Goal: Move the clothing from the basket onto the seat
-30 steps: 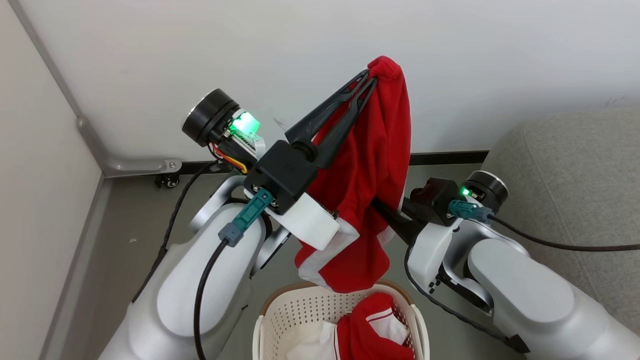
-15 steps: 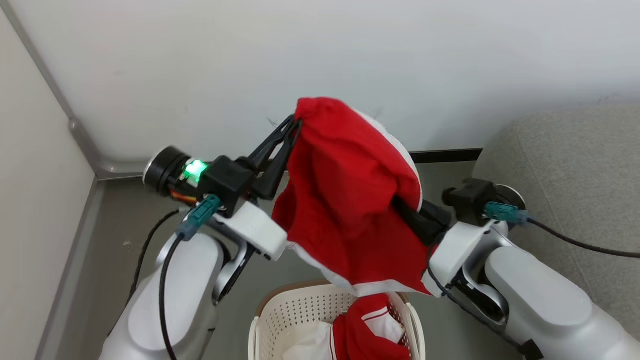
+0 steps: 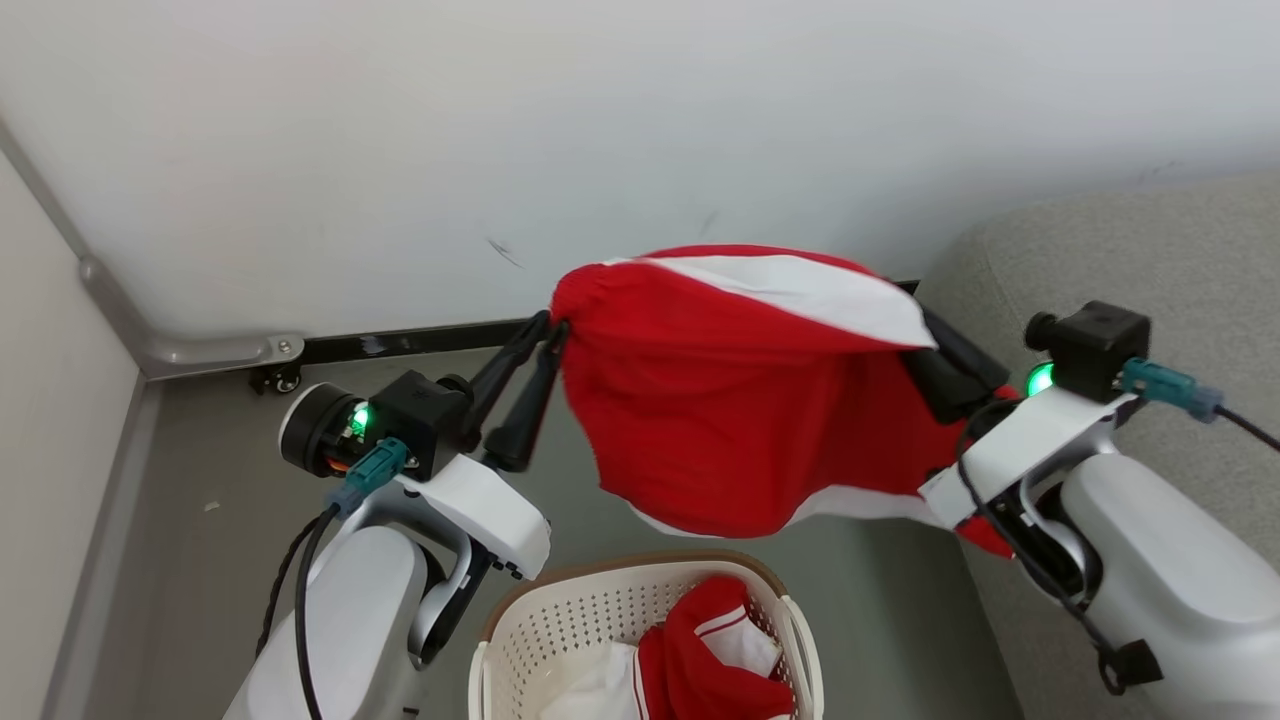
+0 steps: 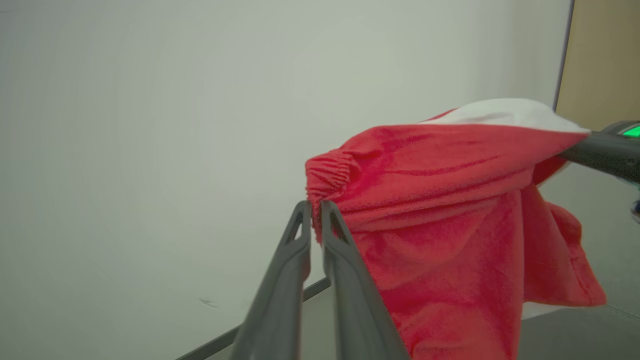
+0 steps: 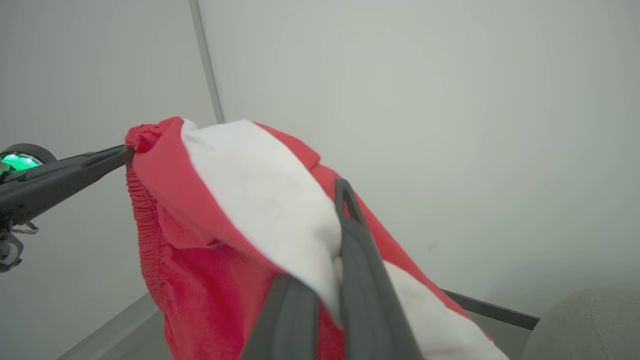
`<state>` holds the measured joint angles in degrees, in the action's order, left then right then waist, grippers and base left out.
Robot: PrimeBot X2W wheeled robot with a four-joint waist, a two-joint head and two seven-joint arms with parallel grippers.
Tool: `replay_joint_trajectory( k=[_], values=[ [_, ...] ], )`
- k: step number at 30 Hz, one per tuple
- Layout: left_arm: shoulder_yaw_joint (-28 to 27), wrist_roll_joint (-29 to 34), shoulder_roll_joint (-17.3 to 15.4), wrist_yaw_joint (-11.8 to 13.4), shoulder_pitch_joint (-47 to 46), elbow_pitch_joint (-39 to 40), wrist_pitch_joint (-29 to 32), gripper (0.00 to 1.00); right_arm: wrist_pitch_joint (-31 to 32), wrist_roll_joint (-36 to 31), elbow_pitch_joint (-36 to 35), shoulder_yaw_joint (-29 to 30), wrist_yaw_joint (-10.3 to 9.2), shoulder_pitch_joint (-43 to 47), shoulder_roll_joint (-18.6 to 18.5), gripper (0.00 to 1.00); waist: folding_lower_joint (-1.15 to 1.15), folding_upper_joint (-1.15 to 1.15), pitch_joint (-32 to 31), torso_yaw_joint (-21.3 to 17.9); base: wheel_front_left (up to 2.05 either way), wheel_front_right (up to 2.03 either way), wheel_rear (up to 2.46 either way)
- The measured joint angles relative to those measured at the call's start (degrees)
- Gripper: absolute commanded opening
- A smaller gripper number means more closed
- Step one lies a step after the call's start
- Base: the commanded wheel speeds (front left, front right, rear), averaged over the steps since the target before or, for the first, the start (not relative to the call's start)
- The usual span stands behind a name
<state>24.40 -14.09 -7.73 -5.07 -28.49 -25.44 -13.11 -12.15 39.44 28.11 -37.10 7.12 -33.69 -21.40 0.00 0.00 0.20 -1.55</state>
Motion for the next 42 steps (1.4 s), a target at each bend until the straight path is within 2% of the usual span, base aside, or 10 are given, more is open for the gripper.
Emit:
replay_joint_trajectory(
  k=[16, 42],
  values=[
    [2.4, -2.9, 0.8, -1.5, 1.7, 3.0, -0.5, 1.0, -1.5, 0.4, -0.1, 10.3, -0.01, 3.2, -3.9, 0.0, 0.0, 0.0, 0.7, -3.0, 0.0, 0.0, 0.0],
    [10.2, -4.0, 2.4, -2.0, 7.2, 6.5, -1.0, 1.0, -2.0, -4.1, -1.8, 23.2, -0.01, 12.9, -5.3, 0.0, 0.0, 0.0, 0.5, -8.5, 0.0, 0.0, 0.0]
  ],
)
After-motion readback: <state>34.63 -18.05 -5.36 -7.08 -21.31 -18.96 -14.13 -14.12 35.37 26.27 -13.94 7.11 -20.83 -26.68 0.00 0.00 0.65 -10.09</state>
